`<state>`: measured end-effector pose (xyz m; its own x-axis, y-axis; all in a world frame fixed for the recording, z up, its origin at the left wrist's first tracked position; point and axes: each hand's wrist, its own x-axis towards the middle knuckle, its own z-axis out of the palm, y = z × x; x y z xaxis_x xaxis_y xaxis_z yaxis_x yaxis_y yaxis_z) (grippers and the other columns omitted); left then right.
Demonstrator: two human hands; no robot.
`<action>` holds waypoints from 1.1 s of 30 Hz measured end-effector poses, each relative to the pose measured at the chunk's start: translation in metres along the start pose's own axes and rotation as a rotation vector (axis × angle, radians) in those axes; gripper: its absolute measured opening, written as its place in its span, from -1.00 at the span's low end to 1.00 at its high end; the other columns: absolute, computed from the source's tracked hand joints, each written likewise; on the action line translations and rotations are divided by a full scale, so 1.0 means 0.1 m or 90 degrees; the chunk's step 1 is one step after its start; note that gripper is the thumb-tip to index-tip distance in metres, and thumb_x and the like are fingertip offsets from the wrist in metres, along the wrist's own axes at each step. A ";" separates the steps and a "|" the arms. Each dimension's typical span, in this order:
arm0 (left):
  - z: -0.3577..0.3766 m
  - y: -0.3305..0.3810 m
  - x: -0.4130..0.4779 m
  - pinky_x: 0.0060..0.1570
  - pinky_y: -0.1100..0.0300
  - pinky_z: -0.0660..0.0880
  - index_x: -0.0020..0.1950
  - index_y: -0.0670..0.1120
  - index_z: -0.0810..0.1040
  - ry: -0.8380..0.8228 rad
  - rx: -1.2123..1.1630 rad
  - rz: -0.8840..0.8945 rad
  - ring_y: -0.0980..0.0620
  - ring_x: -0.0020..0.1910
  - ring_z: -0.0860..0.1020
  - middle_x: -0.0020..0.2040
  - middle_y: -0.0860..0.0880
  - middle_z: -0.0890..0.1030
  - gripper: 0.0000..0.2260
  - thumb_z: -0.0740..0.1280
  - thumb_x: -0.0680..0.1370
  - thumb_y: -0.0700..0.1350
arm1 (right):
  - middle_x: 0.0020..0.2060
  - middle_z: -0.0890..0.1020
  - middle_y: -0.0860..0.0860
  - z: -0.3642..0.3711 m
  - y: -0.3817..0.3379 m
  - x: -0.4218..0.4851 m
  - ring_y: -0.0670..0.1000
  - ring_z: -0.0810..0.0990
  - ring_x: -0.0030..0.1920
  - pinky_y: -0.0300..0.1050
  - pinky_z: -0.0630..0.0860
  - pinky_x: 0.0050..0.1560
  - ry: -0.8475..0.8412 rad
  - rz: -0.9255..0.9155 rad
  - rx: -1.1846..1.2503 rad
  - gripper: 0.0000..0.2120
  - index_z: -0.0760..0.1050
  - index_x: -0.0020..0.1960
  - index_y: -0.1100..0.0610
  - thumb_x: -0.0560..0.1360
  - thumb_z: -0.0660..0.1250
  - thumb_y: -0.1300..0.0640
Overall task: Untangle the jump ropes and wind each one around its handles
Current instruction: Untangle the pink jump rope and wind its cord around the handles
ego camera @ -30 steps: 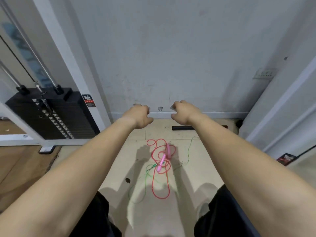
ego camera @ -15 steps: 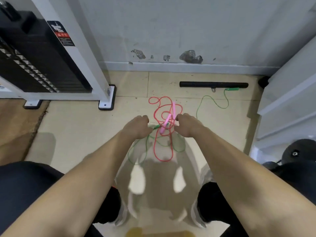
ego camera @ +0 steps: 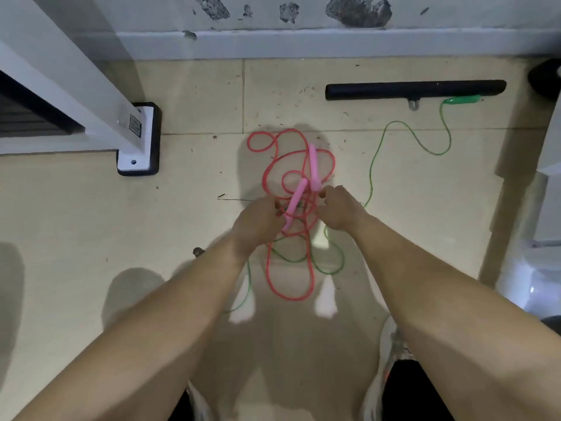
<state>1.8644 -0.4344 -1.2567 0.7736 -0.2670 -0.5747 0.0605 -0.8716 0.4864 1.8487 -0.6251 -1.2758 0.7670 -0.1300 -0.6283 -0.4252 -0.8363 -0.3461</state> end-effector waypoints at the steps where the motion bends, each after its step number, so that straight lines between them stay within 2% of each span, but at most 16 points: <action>1: 0.05 0.01 0.11 0.09 -0.02 0.54 0.24 -0.13 0.53 0.021 -0.008 0.000 -0.11 0.08 0.58 0.10 -0.08 0.62 -0.71 0.35 0.55 -0.06 | 0.30 0.46 0.17 0.02 0.01 0.12 0.23 0.56 0.21 0.14 0.53 0.20 0.017 0.009 0.031 -0.54 0.37 0.43 0.17 0.57 0.23 0.04; 4: 0.27 0.03 0.48 0.02 -0.05 0.55 0.17 -0.11 0.53 0.087 -0.037 0.024 -0.11 0.03 0.59 0.05 -0.06 0.62 -0.69 0.41 0.51 0.02 | 0.16 0.54 0.16 0.10 0.03 0.52 0.21 0.60 0.06 0.18 0.59 0.05 0.082 0.040 0.111 -0.59 0.43 0.30 0.17 0.57 0.19 -0.06; 6: 0.43 0.01 0.70 -0.02 -0.07 0.55 0.14 -0.09 0.52 0.107 -0.035 0.030 -0.12 0.00 0.58 0.03 -0.06 0.60 -0.67 0.41 0.50 0.08 | 0.07 0.56 0.13 0.17 0.05 0.75 0.15 0.60 -0.05 0.06 0.59 -0.14 0.116 0.054 0.135 -0.62 0.43 0.22 0.18 0.60 0.17 -0.10; 8: 0.57 -0.05 0.83 -0.04 -0.06 0.55 0.15 -0.08 0.52 0.097 -0.024 0.021 -0.11 -0.04 0.58 0.03 -0.05 0.57 -0.64 0.41 0.49 0.12 | 0.02 0.56 0.08 0.26 0.08 0.90 0.07 0.56 -0.14 -0.08 0.45 -0.32 0.132 0.061 0.161 -0.66 0.41 0.22 0.20 0.63 0.19 -0.05; 12: 0.69 -0.16 0.92 0.00 -0.03 0.53 0.17 -0.05 0.56 0.107 -0.037 0.026 -0.08 -0.02 0.55 0.03 -0.04 0.53 -0.71 0.40 0.52 0.06 | -0.03 0.59 0.05 0.36 0.14 1.01 0.04 0.56 -0.14 -0.18 0.40 -0.34 0.147 0.065 0.268 -0.72 0.46 0.21 0.20 0.62 0.23 0.02; 13: 0.69 -0.18 0.91 -0.01 0.02 0.52 0.16 -0.05 0.55 0.116 -0.074 0.024 -0.05 -0.03 0.56 0.02 -0.02 0.56 -0.73 0.39 0.54 0.04 | -0.08 0.60 0.06 0.34 0.14 0.99 0.05 0.57 -0.17 -0.15 0.44 -0.32 0.157 0.085 0.343 -0.73 0.47 0.20 0.19 0.61 0.24 0.03; 15: 0.65 -0.21 0.86 -0.04 0.12 0.49 0.19 -0.05 0.54 0.134 -0.176 0.000 0.00 -0.03 0.57 0.01 0.03 0.60 -0.75 0.38 0.56 0.01 | -0.22 0.56 0.10 0.23 0.10 0.84 0.10 0.58 -0.30 -0.04 0.55 -0.30 0.160 0.140 0.604 -0.81 0.45 0.12 0.21 0.61 0.22 0.11; 17: 0.57 -0.22 0.73 0.01 0.18 0.43 0.26 -0.07 0.53 0.167 -0.220 -0.013 0.00 0.03 0.58 0.08 0.02 0.60 -0.74 0.33 0.59 -0.05 | -0.26 0.49 0.14 0.04 0.05 0.60 0.11 0.55 -0.42 -0.09 0.53 -0.43 0.118 0.147 0.833 -0.88 0.40 0.03 0.22 0.65 0.18 0.16; 20: 0.42 -0.16 0.48 0.22 0.16 0.36 0.29 -0.01 0.55 0.143 -0.161 0.027 -0.05 0.22 0.49 0.24 -0.03 0.52 -0.67 0.32 0.53 -0.13 | -0.24 0.47 0.07 -0.23 -0.05 0.17 -0.02 0.46 -0.52 -0.23 0.40 -0.48 0.025 0.124 0.900 -0.80 0.44 0.08 0.22 0.69 0.17 0.09; 23: 0.30 -0.02 0.21 0.35 0.13 0.17 0.12 0.16 0.63 0.035 -0.006 0.131 -0.08 0.36 0.34 0.32 0.00 0.42 -0.67 0.32 0.37 0.07 | -0.23 0.47 0.01 -0.54 -0.23 -0.26 -0.07 0.34 -0.56 -0.24 0.37 -0.47 -0.044 0.069 0.955 -0.69 0.47 0.14 0.21 0.70 0.14 -0.03; 25: 0.20 0.03 -0.02 0.25 0.11 0.33 -0.08 0.14 0.65 0.031 0.057 0.157 -0.12 0.25 0.46 0.20 0.04 0.53 -0.81 0.35 0.37 0.14 | -0.30 0.45 -0.04 -0.79 -0.35 -0.57 -0.10 0.22 -0.56 -0.25 0.25 -0.51 -0.075 0.023 1.030 -0.67 0.49 0.06 0.17 0.70 0.12 -0.07; 26: 0.13 0.02 -0.15 0.08 0.11 0.44 -0.19 0.11 0.61 0.050 0.063 0.143 -0.12 0.09 0.54 0.04 0.06 0.59 -0.85 0.36 0.40 0.15 | -0.34 0.42 -0.05 -0.90 -0.40 -0.71 -0.11 0.17 -0.56 -0.26 0.16 -0.54 -0.069 0.010 1.065 -0.68 0.49 0.02 0.15 0.69 0.12 -0.07; 27: 0.06 -0.01 -0.30 -0.09 0.11 0.47 -0.27 0.08 0.55 0.070 0.060 0.118 -0.10 -0.05 0.57 -0.11 0.06 0.60 -0.80 0.33 0.43 0.17 | -0.37 0.40 -0.06 -1.01 -0.44 -0.85 -0.10 0.13 -0.55 -0.25 0.09 -0.55 -0.037 0.004 1.064 -0.71 0.47 0.01 0.13 0.69 0.13 -0.06; 29: -0.08 -0.16 -0.54 -0.23 0.12 0.44 -0.28 0.03 0.50 0.140 0.091 0.035 -0.12 -0.13 0.57 -0.18 -0.01 0.59 -0.76 0.27 0.48 0.16 | -0.41 0.34 -0.05 -1.13 -0.41 -1.06 -0.07 0.13 -0.54 -0.26 0.09 -0.54 0.114 0.010 0.923 -0.81 0.44 -0.01 0.12 0.64 0.16 0.01; 31: -0.23 -0.41 -0.73 -0.23 0.12 0.41 -0.22 0.01 0.51 0.207 0.144 -0.039 -0.17 -0.09 0.57 -0.14 -0.08 0.60 -0.78 0.26 0.54 0.09 | -0.40 0.32 -0.03 -1.18 -0.28 -1.22 0.00 0.21 -0.49 -0.21 0.17 -0.48 0.266 0.028 0.718 -0.85 0.41 -0.08 0.12 0.56 0.16 0.05; 33: -0.43 -0.70 -0.91 -0.12 0.08 0.47 -0.10 0.00 0.56 0.247 0.211 -0.113 -0.19 0.03 0.53 -0.06 -0.13 0.61 -0.76 0.21 0.60 0.11 | -0.33 0.42 -0.03 -1.20 -0.07 -1.36 0.06 0.38 -0.35 -0.12 0.27 -0.35 0.371 0.058 0.484 -0.78 0.43 -0.07 0.15 0.57 0.15 0.01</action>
<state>1.8169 -0.3317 -1.2105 0.9497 0.0122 -0.3130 0.0569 -0.9893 0.1341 1.8050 -0.6658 -1.1050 0.7466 -0.5935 -0.3007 -0.5351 -0.2672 -0.8014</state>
